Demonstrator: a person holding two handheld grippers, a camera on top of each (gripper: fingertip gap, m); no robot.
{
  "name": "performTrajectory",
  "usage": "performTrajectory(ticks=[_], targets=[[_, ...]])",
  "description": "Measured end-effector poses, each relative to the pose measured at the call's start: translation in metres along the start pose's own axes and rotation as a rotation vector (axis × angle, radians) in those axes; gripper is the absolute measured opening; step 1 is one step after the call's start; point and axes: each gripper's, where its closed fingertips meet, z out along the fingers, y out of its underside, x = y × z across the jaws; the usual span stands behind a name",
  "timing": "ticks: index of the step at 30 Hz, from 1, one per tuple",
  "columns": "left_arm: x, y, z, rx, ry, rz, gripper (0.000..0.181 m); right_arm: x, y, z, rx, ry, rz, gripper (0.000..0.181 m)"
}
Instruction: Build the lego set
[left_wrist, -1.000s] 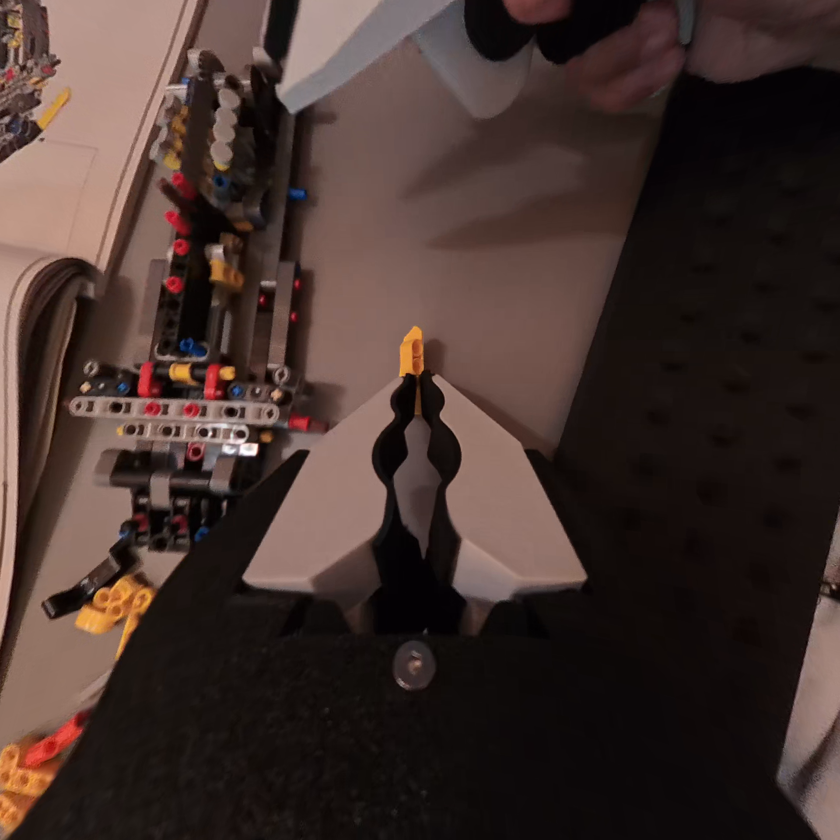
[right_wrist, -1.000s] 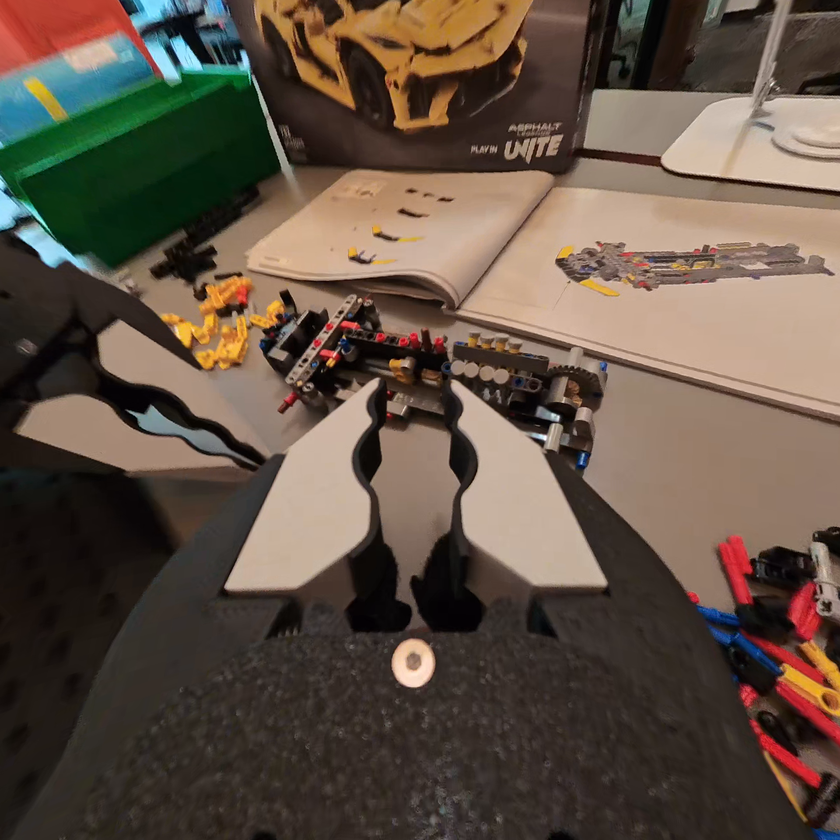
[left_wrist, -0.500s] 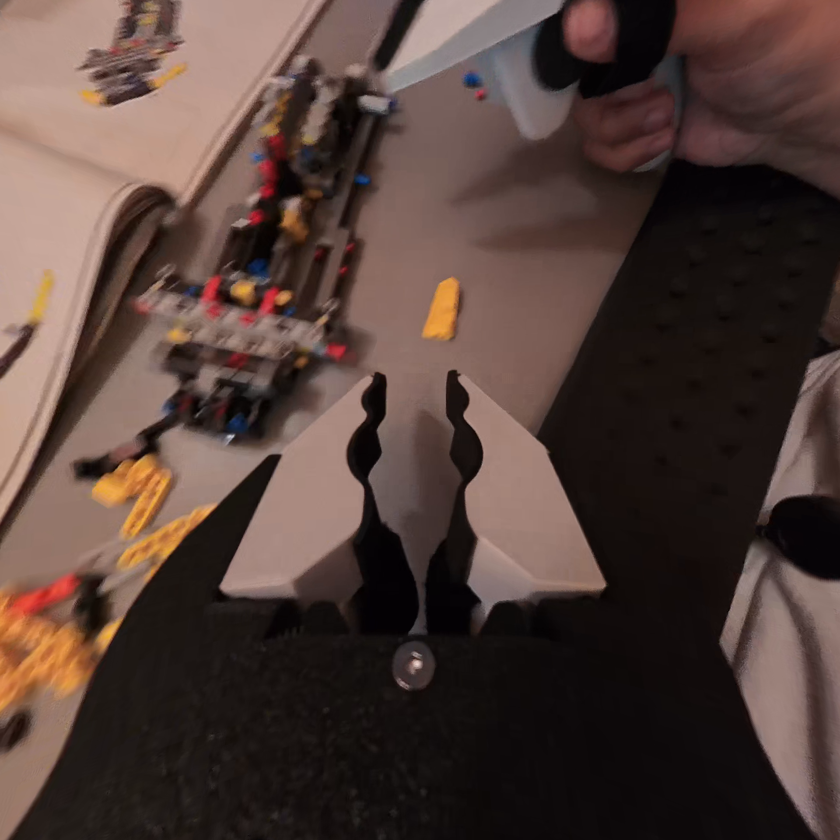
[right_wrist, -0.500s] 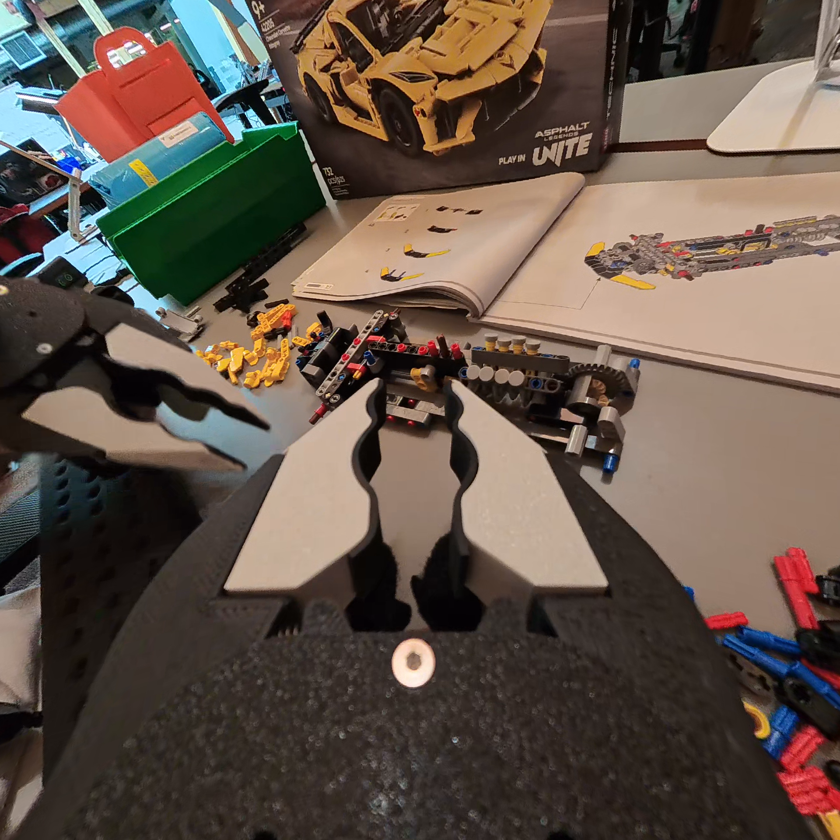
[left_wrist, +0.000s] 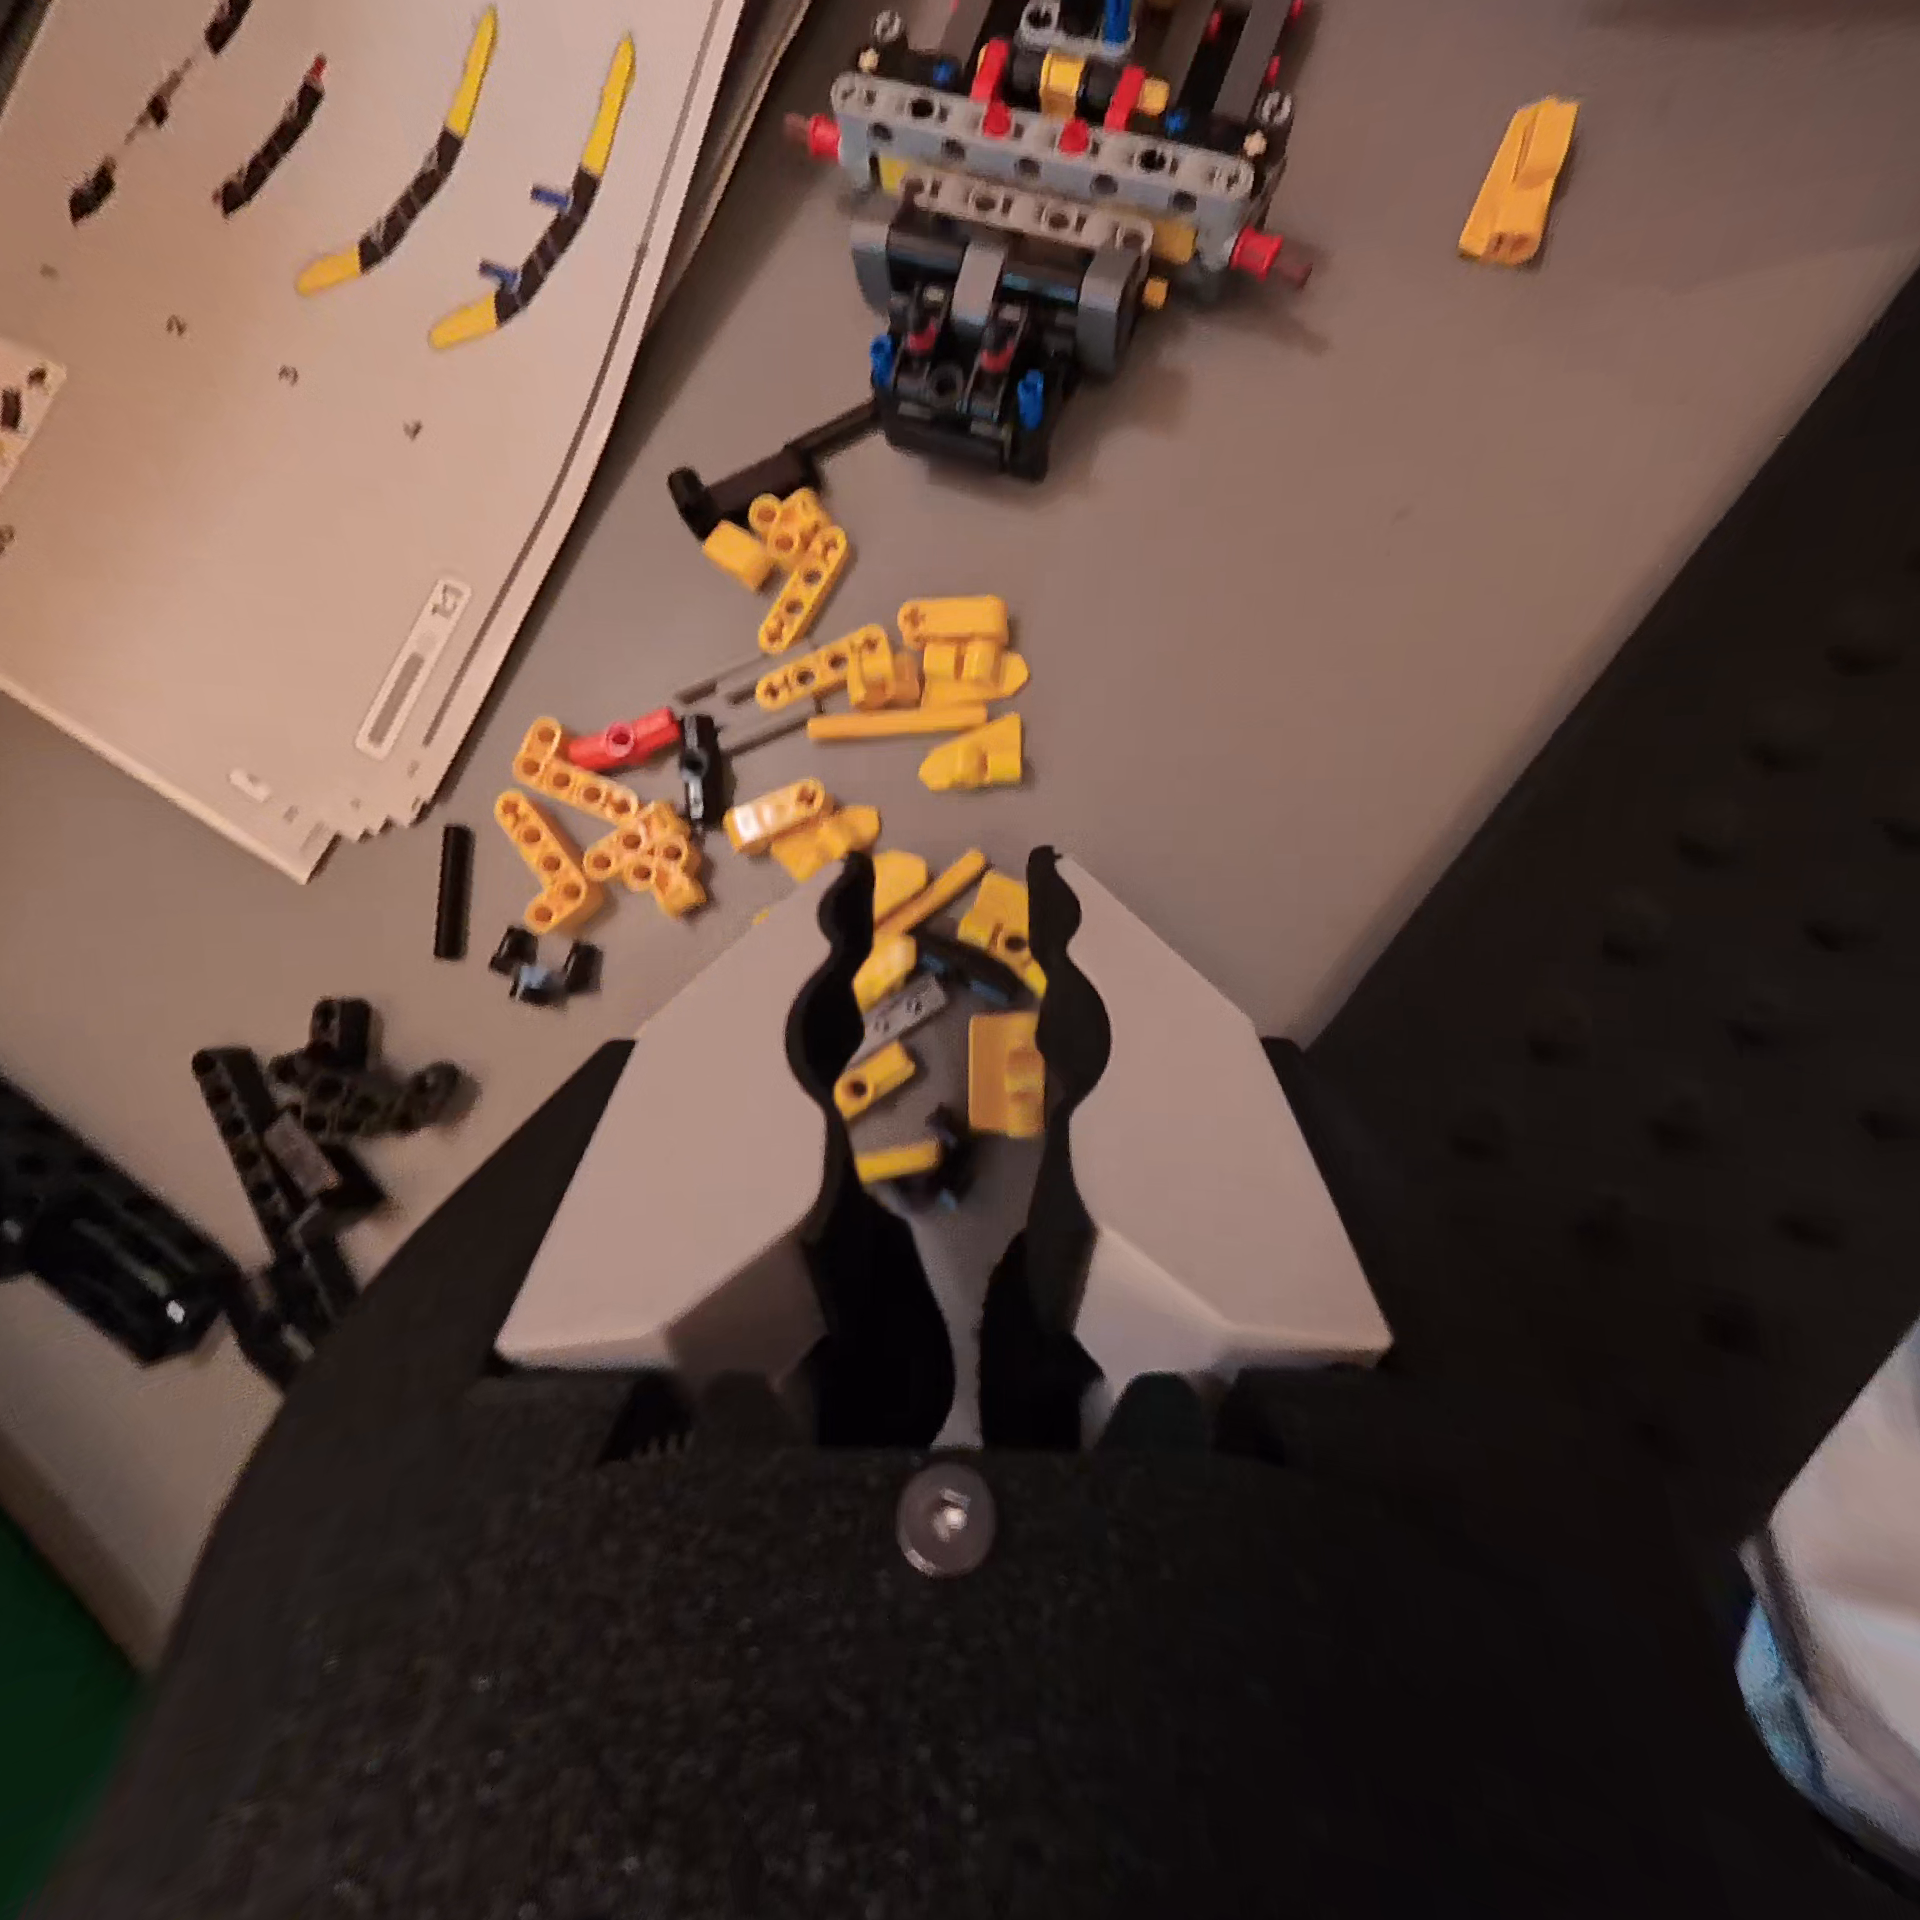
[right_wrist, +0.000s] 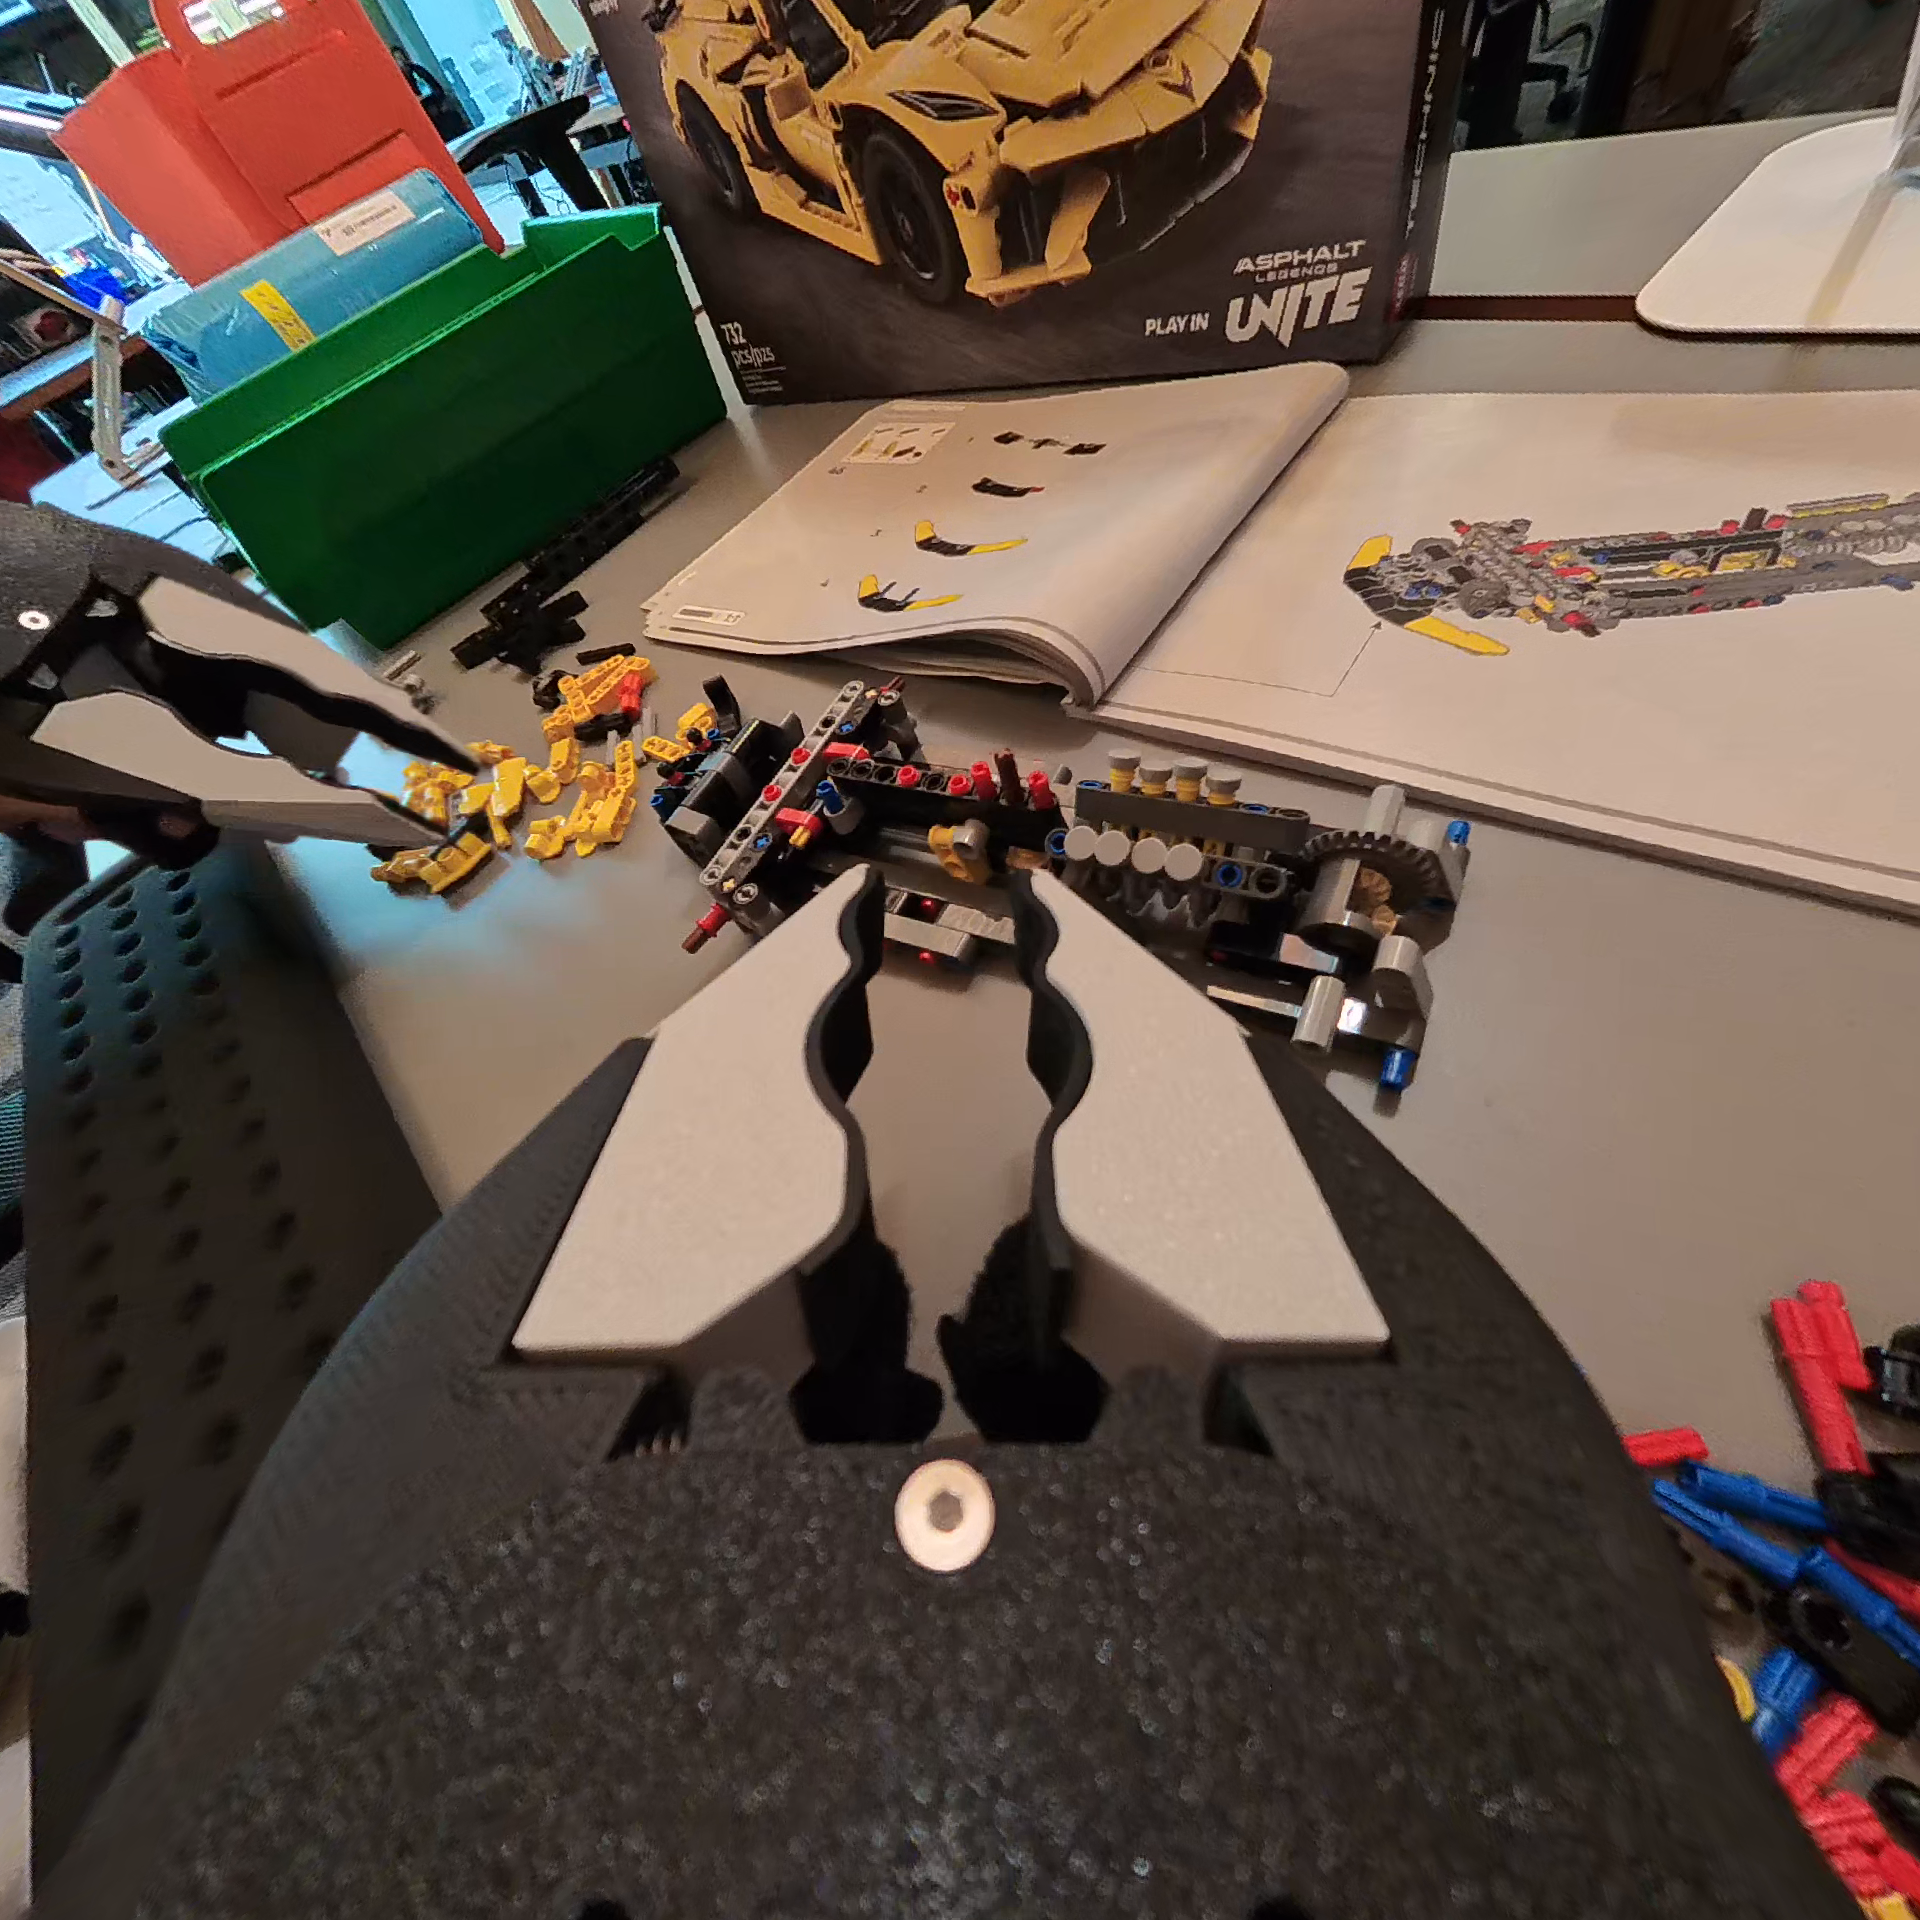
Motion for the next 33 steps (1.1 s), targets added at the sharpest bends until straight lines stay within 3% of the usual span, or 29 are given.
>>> performTrajectory(ticks=[8, 23, 33], targets=[[0.005, 0.032, -0.032, -0.018, 0.025, -0.053, 0.029, -0.003, 0.003, 0.006, -0.027, -0.005, -0.029, 0.023], [-0.036, 0.073, -0.037, -0.127, -0.129, -0.112, 0.03, -0.003, 0.008, 0.01, -0.056, 0.005, -0.048, 0.023], [-0.033, 0.072, -0.038, -0.115, -0.101, -0.099, 0.027, -0.001, 0.01, 0.012, -0.072, 0.009, -0.048, 0.022]])
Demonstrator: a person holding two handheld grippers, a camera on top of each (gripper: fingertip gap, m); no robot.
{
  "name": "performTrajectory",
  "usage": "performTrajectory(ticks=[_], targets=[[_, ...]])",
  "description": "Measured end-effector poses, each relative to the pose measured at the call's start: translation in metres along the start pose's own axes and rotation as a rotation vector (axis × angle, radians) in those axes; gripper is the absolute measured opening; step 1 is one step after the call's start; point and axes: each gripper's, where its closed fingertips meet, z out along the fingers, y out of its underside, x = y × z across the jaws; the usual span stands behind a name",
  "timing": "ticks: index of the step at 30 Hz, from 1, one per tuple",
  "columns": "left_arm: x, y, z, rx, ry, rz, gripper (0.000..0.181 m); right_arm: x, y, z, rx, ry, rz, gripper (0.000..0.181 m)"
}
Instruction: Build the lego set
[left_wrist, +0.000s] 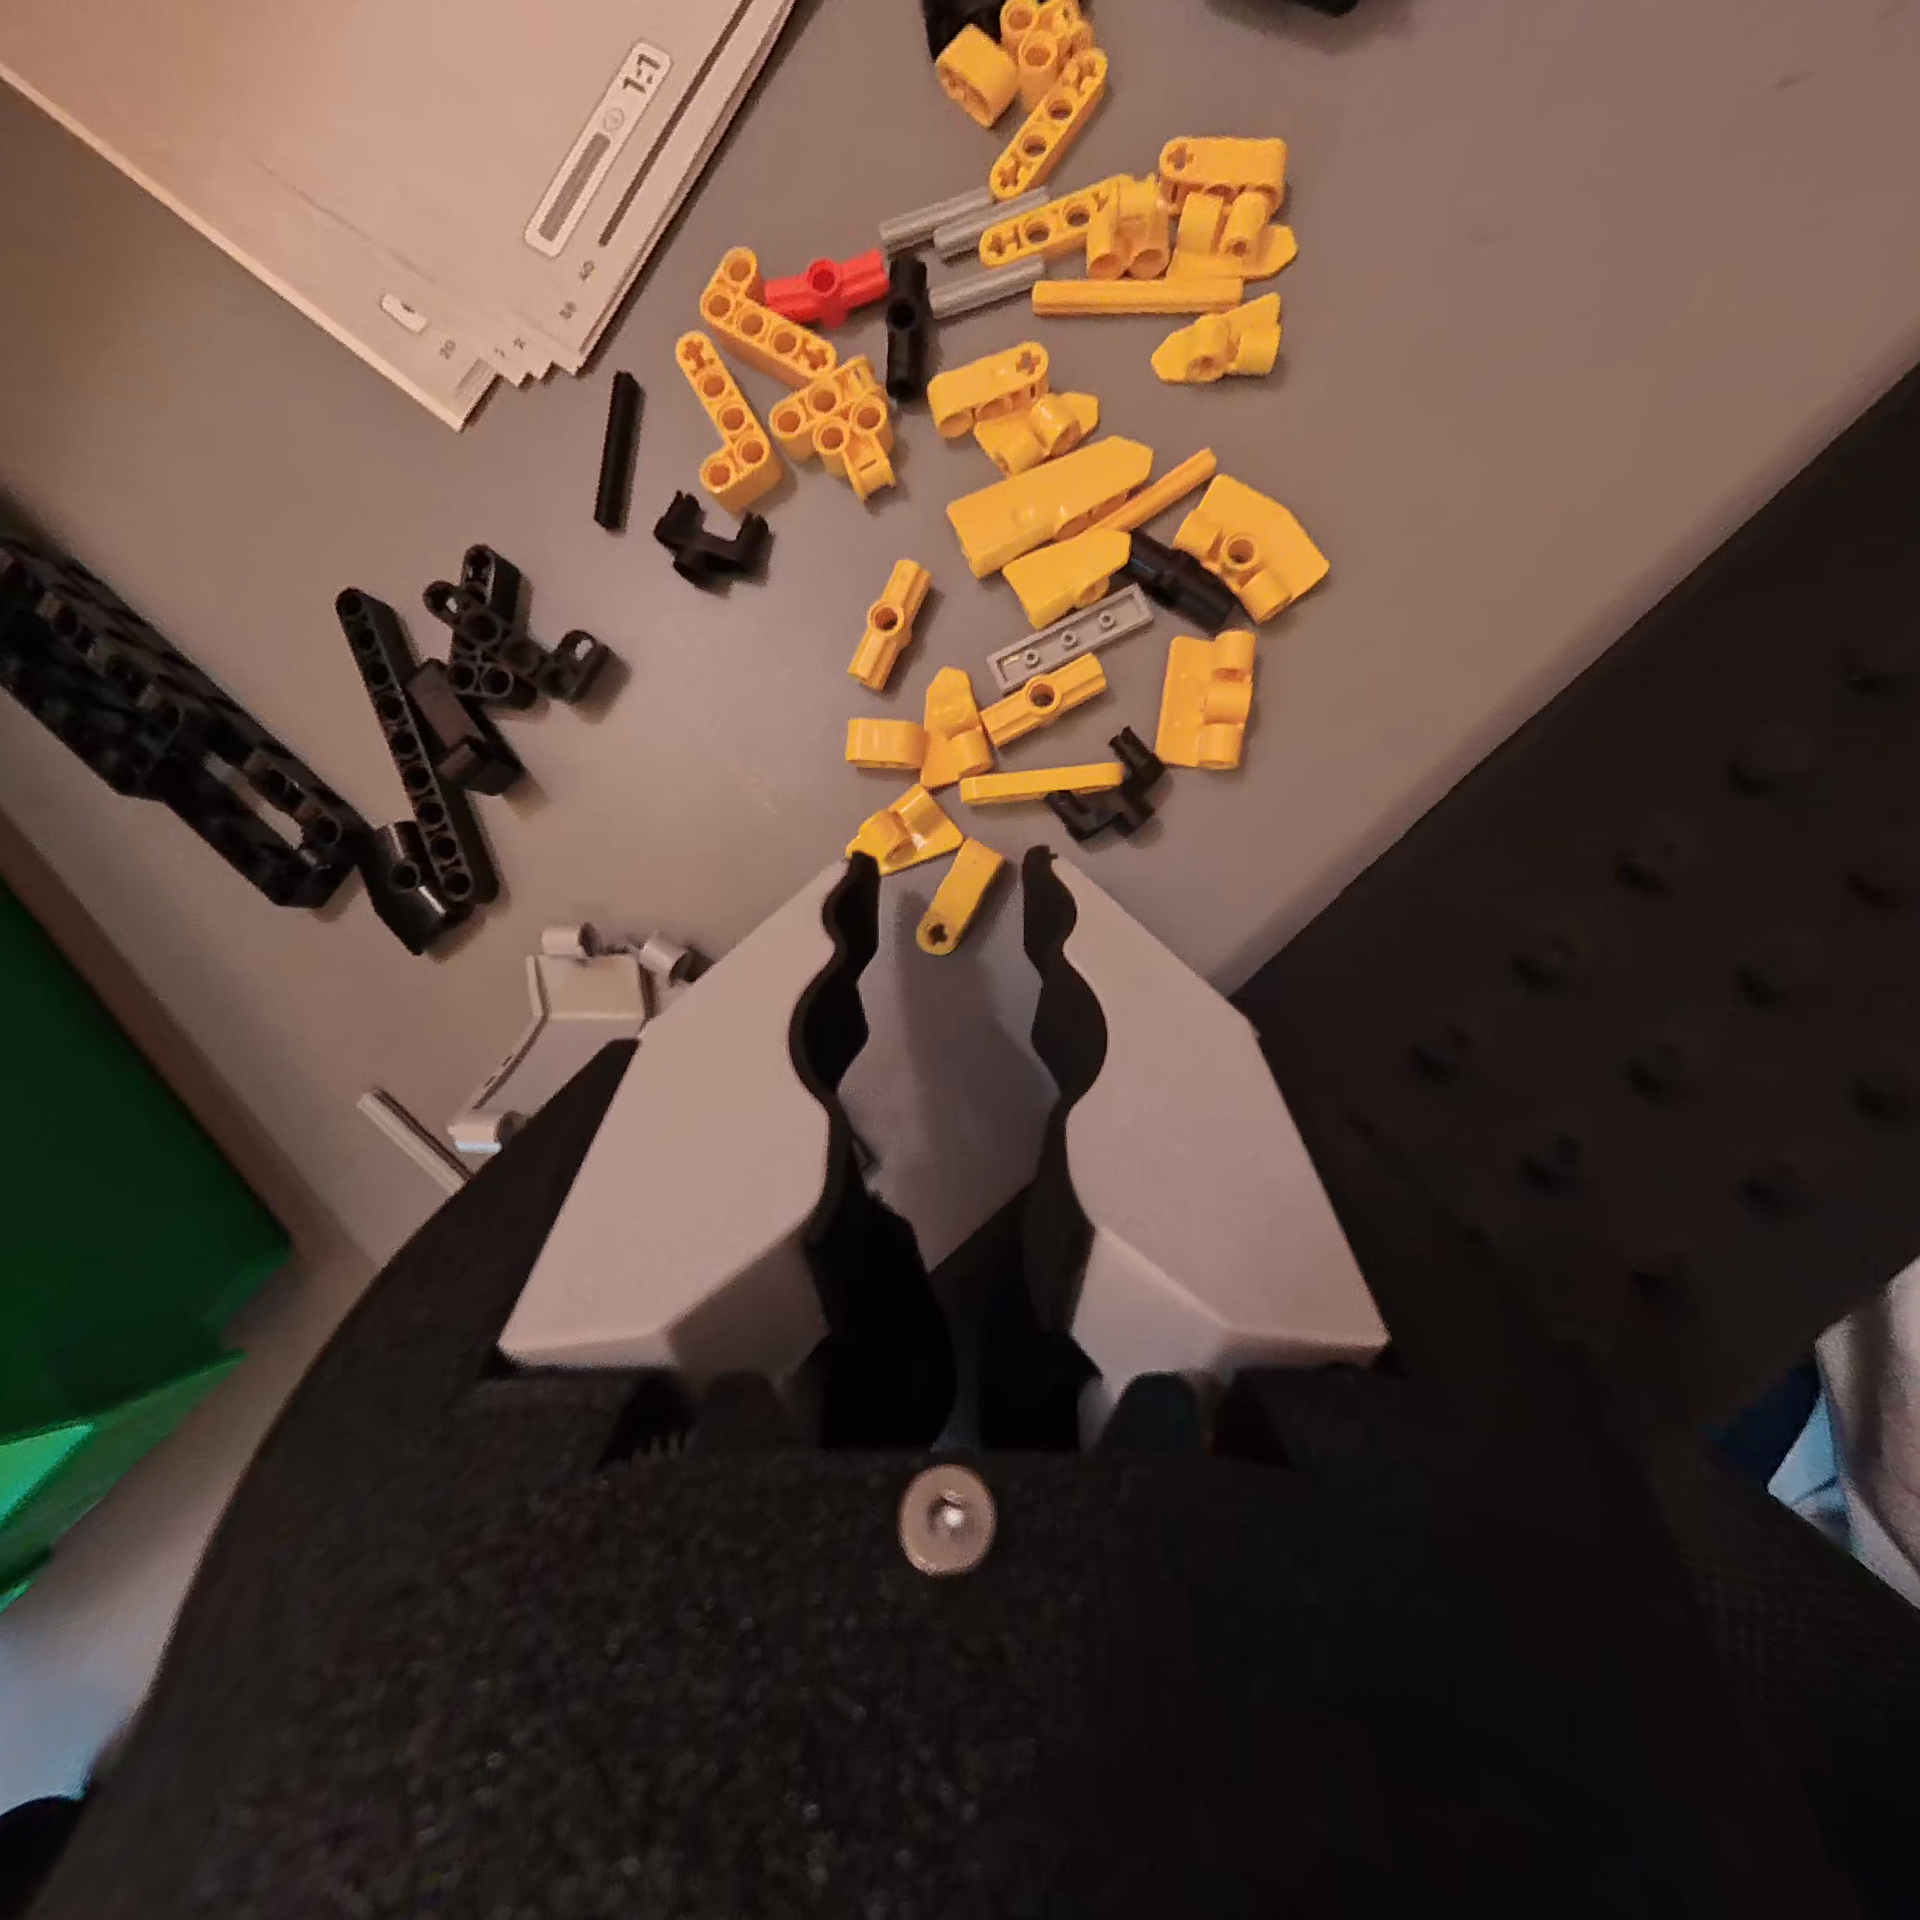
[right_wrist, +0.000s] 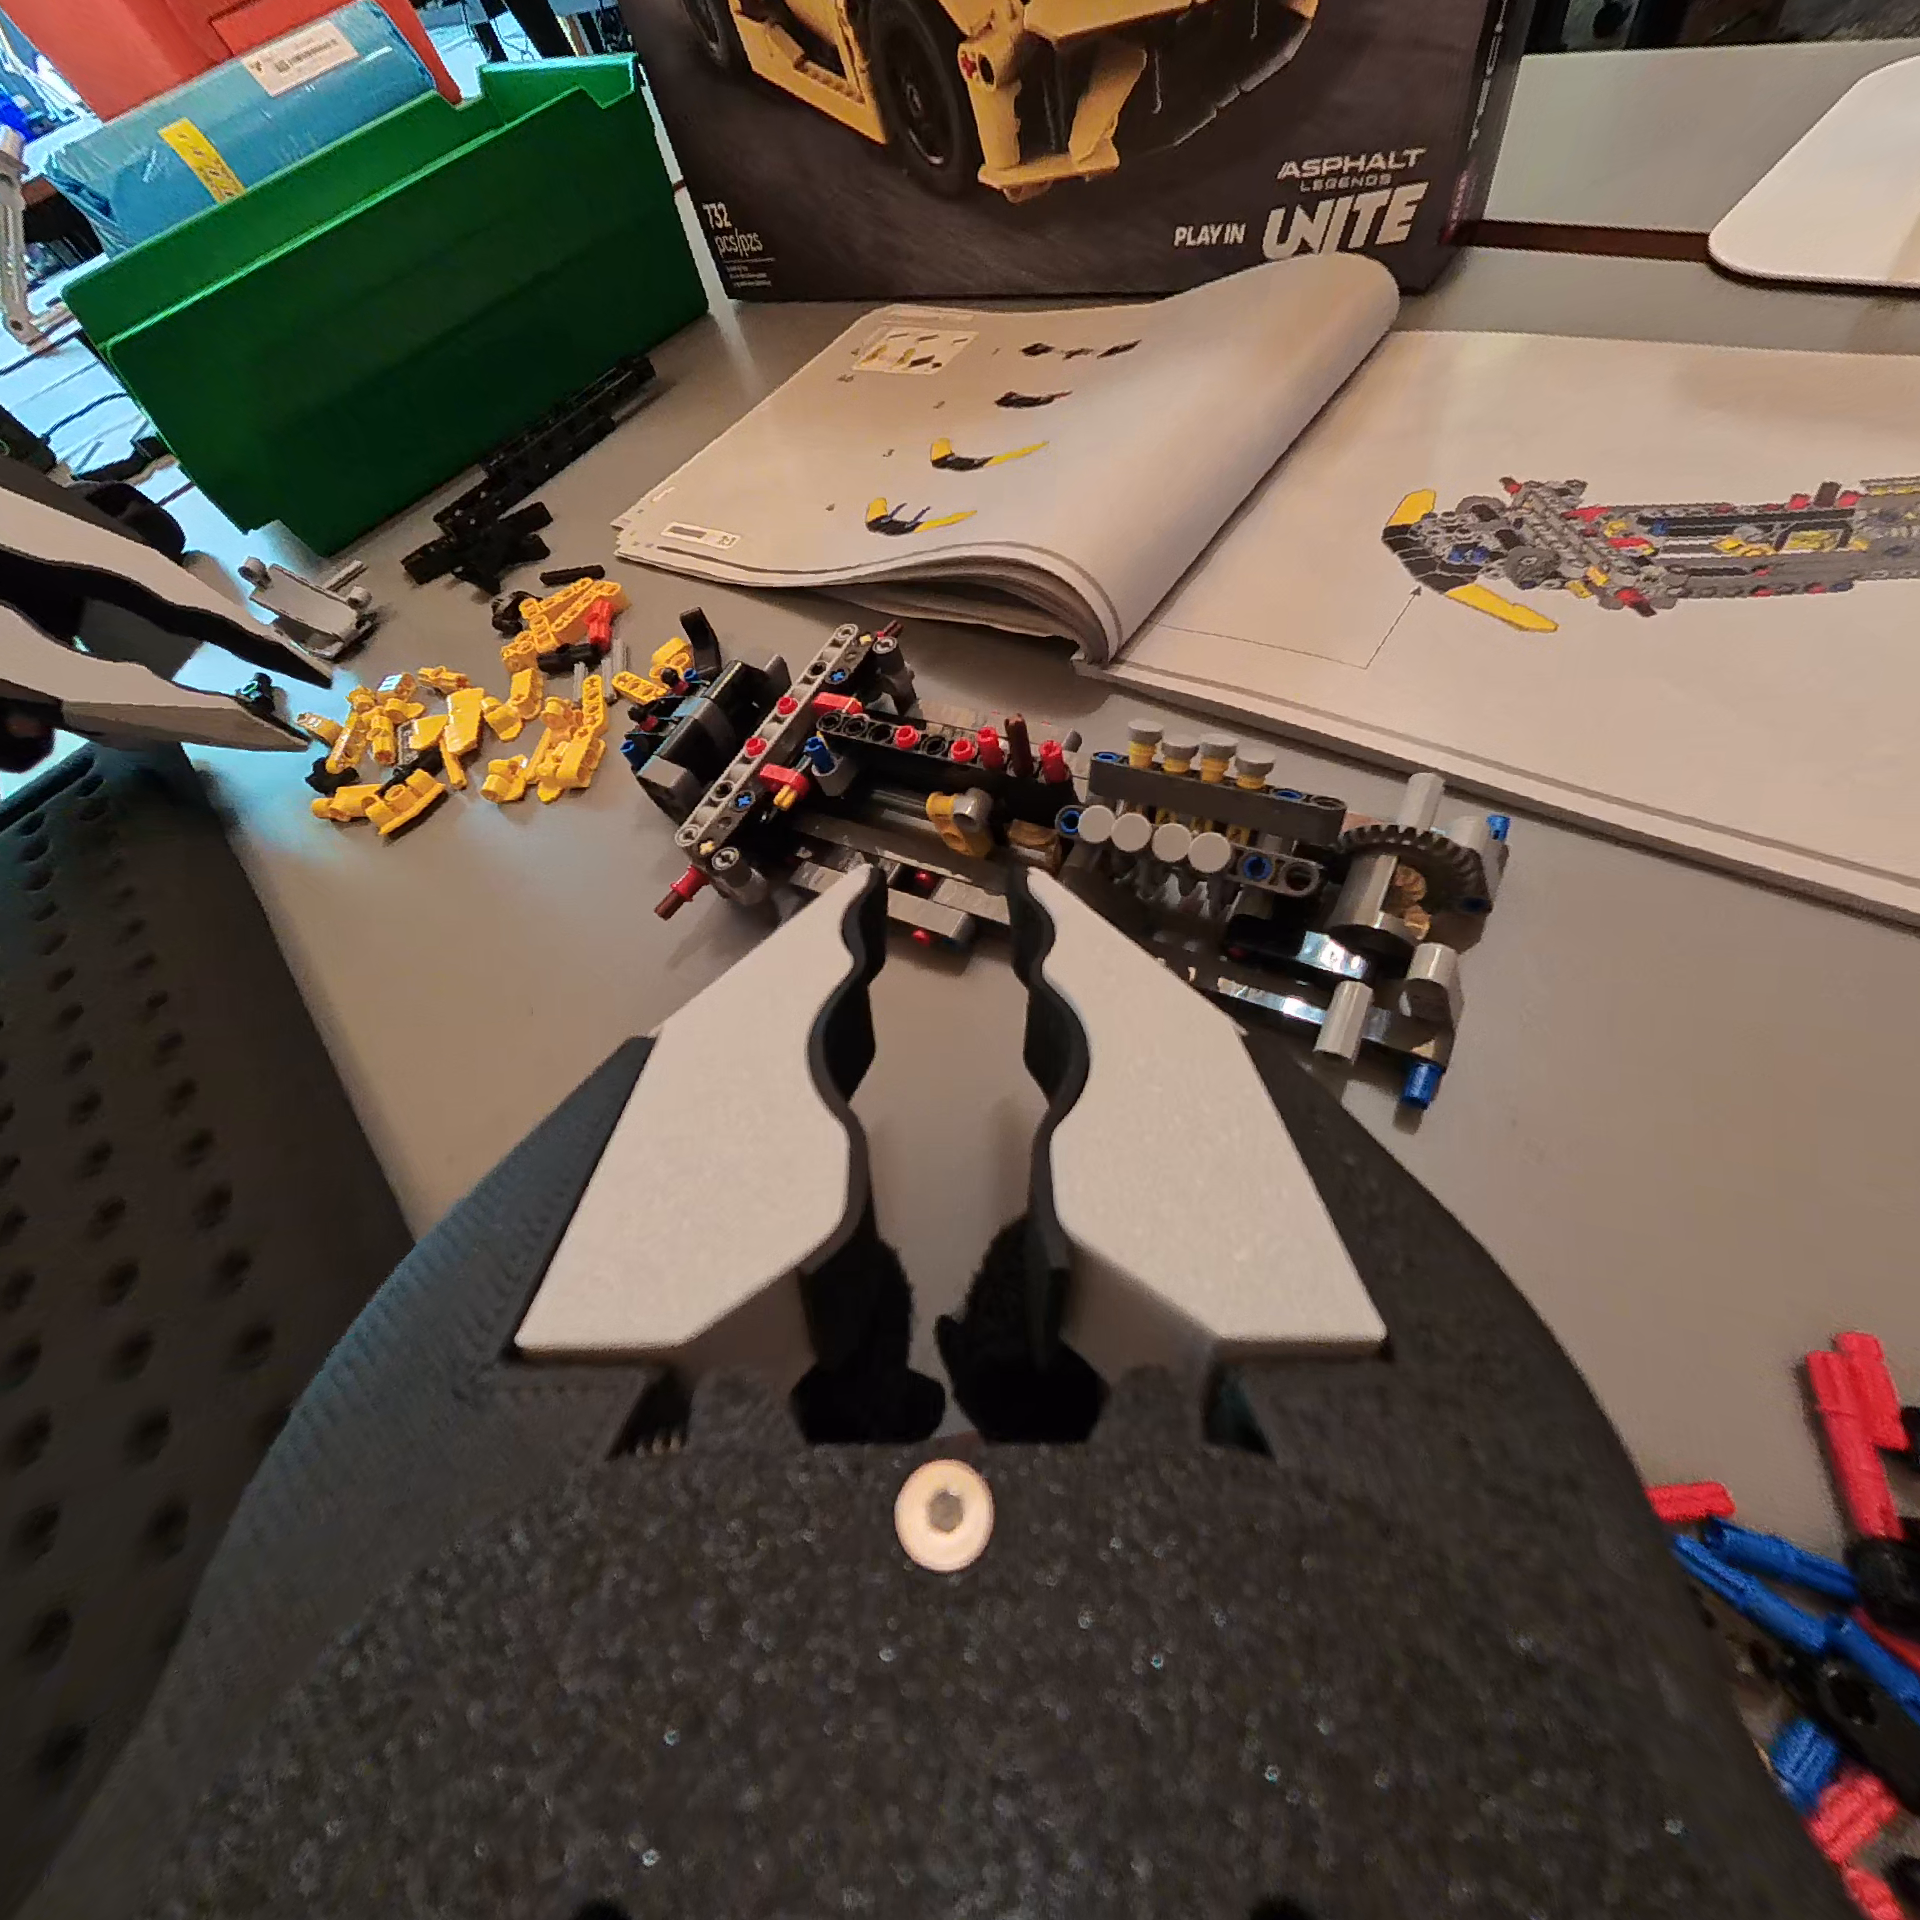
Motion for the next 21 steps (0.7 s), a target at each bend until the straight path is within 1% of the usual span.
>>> performTrajectory(ticks=[2, 6, 9, 12, 15, 21], targets=[[0.004, -0.005, -0.003, 0.02, 0.022, -0.003, 0.027, 0.0, 0.0, 0.0, 0.001, 0.003, -0.001, 0.022], [0.033, -0.023, -0.007, 0.098, 0.151, 0.015, 0.026, 0.001, 0.0, 0.0, 0.002, 0.002, 0.003, 0.022], [0.042, -0.023, 0.001, 0.066, 0.147, 0.063, 0.026, 0.0, 0.0, 0.0, -0.001, 0.002, -0.002, 0.022], [0.048, -0.025, 0.008, 0.052, 0.16, 0.076, 0.023, 0.0, 0.0, 0.0, -0.002, 0.003, -0.003, 0.022], [0.048, -0.027, 0.011, 0.052, 0.149, 0.083, 0.023, 0.001, 0.0, 0.0, 0.0, 0.004, -0.002, 0.022], [0.029, -0.036, 0.01, 0.082, 0.082, 0.035, 0.023, 0.0, 0.001, 0.0, -0.004, 0.002, -0.007, 0.022]])
